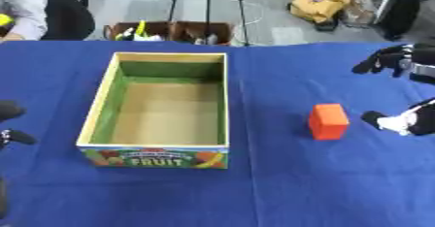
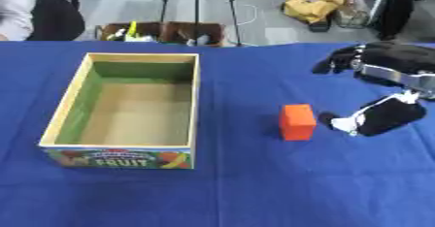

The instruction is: Pick up objects on the table and place them in the box.

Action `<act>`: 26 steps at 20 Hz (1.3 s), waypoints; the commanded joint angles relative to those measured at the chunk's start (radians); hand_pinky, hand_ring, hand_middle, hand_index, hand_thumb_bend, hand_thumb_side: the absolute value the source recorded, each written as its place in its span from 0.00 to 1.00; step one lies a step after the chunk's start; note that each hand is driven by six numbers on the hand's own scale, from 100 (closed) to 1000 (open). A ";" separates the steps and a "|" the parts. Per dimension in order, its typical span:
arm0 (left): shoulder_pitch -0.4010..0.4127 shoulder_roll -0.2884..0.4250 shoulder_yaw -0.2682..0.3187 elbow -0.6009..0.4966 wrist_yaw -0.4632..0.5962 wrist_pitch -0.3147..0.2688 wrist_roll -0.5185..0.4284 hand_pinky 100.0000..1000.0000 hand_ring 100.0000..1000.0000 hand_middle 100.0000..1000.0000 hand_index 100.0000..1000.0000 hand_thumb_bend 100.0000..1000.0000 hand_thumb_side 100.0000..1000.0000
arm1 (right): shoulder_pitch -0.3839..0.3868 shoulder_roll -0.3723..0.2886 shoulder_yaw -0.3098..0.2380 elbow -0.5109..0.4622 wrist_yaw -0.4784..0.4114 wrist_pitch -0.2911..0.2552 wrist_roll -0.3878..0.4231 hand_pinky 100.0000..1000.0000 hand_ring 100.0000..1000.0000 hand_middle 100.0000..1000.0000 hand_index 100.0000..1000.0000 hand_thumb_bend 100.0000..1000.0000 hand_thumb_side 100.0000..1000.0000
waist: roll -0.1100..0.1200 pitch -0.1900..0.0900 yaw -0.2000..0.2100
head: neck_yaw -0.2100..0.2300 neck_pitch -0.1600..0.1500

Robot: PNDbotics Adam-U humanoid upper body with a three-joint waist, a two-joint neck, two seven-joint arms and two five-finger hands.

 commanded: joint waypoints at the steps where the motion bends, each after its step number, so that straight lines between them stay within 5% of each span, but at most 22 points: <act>1: -0.004 0.021 -0.004 -0.020 0.005 0.001 -0.005 0.30 0.60 0.52 0.48 0.00 0.88 | -0.043 -0.018 0.016 0.047 0.023 0.010 0.024 0.67 0.82 0.82 0.91 0.25 0.42 | -0.002 -0.025 0.002 | -0.009 0.003; 12: -0.005 0.022 -0.007 -0.020 0.007 0.002 -0.009 0.30 0.61 0.52 0.48 0.00 0.88 | -0.141 0.029 0.087 0.210 0.085 -0.013 0.139 0.68 0.86 0.86 0.94 0.40 0.44 | -0.009 -0.023 0.013 | -0.031 0.000; 26: -0.005 0.018 -0.011 -0.020 0.010 0.003 -0.014 0.30 0.61 0.52 0.48 0.00 0.88 | -0.232 0.110 0.152 0.394 0.143 -0.074 0.144 0.67 0.86 0.87 0.93 0.40 0.43 | -0.009 -0.020 0.025 | -0.062 -0.014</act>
